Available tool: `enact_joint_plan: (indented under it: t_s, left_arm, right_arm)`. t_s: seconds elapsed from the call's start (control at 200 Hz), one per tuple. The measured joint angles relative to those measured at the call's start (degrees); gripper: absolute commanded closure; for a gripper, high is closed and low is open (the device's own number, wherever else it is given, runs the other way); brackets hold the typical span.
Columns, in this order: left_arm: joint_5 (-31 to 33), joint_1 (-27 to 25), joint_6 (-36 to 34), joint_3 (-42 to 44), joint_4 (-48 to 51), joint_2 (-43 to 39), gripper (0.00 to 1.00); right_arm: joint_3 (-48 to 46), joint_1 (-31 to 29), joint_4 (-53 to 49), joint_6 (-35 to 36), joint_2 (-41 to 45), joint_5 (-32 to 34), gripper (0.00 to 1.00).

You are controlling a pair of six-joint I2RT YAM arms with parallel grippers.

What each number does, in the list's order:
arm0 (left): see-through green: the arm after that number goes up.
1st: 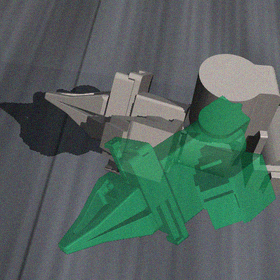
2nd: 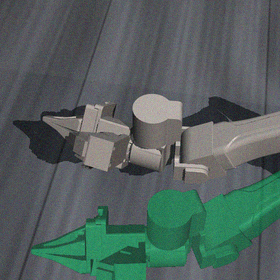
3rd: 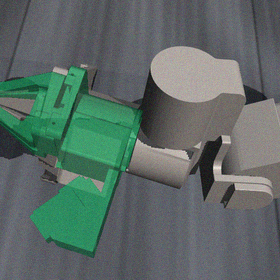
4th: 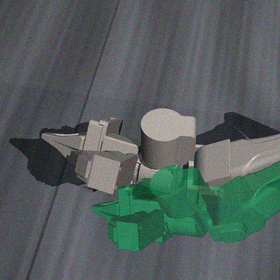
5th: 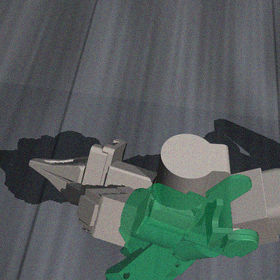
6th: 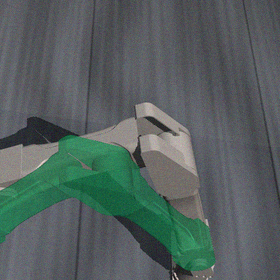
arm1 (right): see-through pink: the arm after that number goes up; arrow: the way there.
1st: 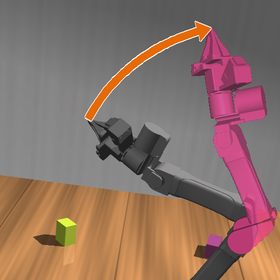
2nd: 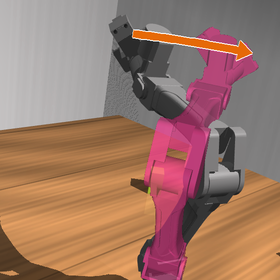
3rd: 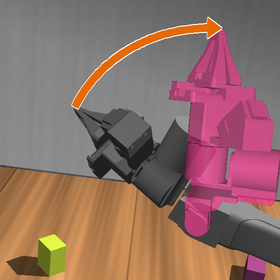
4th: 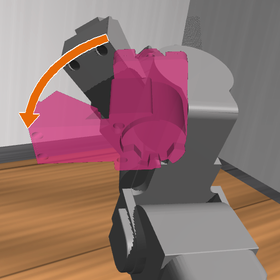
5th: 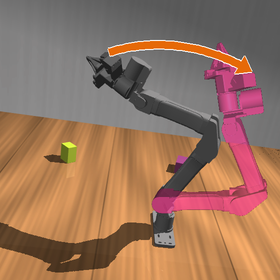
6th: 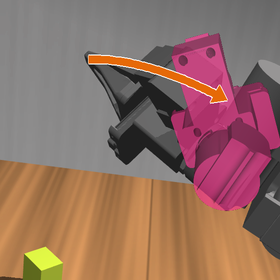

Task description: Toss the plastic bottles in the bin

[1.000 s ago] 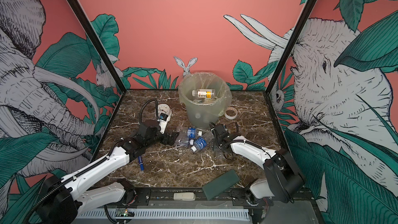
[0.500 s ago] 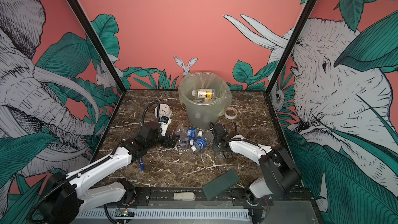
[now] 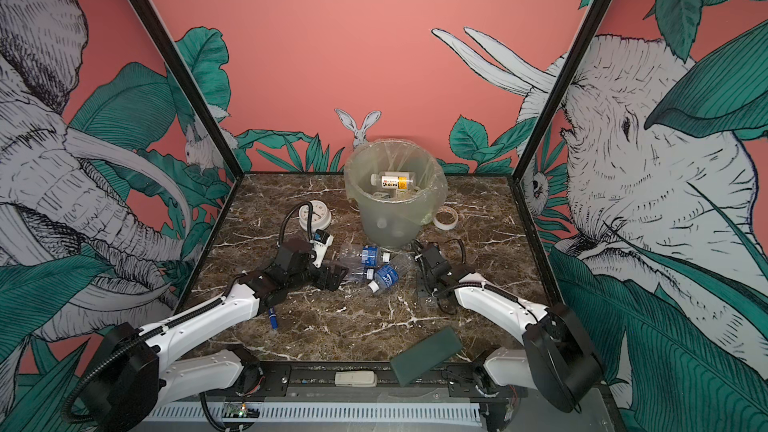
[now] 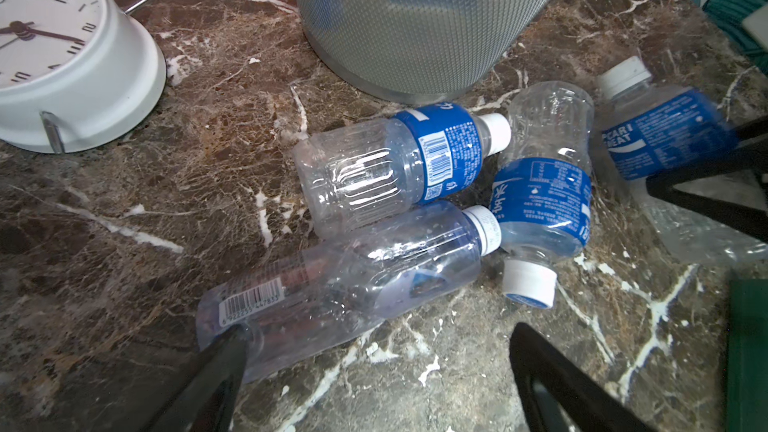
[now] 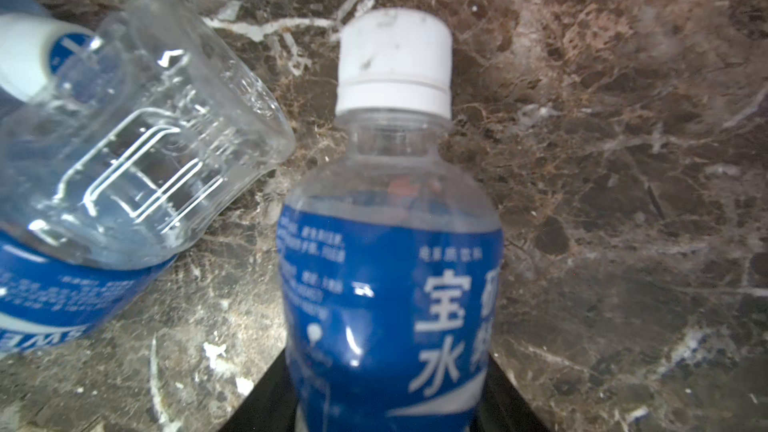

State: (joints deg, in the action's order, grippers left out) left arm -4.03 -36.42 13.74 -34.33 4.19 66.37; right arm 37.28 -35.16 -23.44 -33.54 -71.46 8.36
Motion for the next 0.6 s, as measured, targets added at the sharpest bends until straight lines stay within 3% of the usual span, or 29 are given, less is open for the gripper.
enact_joint_plan:
  t_s: [0.6]
  left_arm:
    - [-1.1, 0.0, 0.5, -0.2, -0.9, 2.3, 0.02]
  right_arm:
    - [-5.5, -1.3, 1.3, 7.1, 26.0, 3.9, 0.49]
